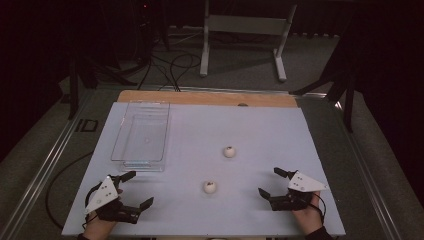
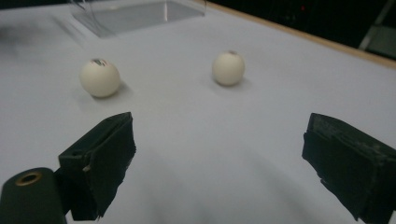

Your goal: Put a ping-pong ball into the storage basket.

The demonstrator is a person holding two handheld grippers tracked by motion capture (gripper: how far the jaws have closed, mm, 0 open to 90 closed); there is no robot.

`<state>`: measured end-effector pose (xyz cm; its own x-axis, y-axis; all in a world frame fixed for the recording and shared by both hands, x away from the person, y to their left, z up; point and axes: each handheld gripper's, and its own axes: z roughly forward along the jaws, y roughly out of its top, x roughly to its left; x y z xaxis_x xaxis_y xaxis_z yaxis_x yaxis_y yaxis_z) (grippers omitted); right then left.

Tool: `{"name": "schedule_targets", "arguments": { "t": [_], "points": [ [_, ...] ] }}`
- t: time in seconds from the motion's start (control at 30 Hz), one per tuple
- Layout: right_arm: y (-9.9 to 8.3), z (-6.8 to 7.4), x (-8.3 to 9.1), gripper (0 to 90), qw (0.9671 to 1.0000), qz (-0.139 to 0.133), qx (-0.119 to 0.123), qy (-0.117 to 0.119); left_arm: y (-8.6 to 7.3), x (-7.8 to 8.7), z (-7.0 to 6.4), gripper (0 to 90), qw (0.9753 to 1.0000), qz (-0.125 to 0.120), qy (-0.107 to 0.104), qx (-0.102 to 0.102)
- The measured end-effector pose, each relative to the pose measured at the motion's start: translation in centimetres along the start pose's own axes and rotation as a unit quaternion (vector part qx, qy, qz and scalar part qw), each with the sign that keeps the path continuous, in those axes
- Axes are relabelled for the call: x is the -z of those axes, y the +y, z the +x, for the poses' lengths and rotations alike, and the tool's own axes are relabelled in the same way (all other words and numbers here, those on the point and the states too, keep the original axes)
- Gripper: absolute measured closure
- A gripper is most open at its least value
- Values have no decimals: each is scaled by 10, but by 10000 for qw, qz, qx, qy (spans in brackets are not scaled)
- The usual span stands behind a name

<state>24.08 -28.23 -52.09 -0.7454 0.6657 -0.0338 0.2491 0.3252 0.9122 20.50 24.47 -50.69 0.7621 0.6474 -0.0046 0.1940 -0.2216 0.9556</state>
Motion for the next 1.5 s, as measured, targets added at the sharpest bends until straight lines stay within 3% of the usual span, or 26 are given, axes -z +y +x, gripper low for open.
{"name": "schedule_targets", "arguments": {
  "t": [0.2, 0.7, 0.87, 1.1, 1.5],
  "points": [
    [-3, 1, -5, 92, 9999, 126, -4, -47, -1, 1, 0, 4, 10000, -30, 17, 6],
    [-2, -1, -5, 92, 9994, 45, 68, -346, -4, -2, 4, 4, 9999, 33, -72, 145],
    [0, 1, -4, 92, 9994, 9, 143, -323, -4, -4, 4, 4, 9995, 175, -166, 224],
    [1, 2, -5, 92, 9992, 1, 205, -336, -4, -5, 7, 4, 9988, 313, -86, 356],
    [1, 4, -6, 93, 9990, 13, 329, -314, 1, -5, 7, 4, 9984, 335, -27, 460]
  ]
}}
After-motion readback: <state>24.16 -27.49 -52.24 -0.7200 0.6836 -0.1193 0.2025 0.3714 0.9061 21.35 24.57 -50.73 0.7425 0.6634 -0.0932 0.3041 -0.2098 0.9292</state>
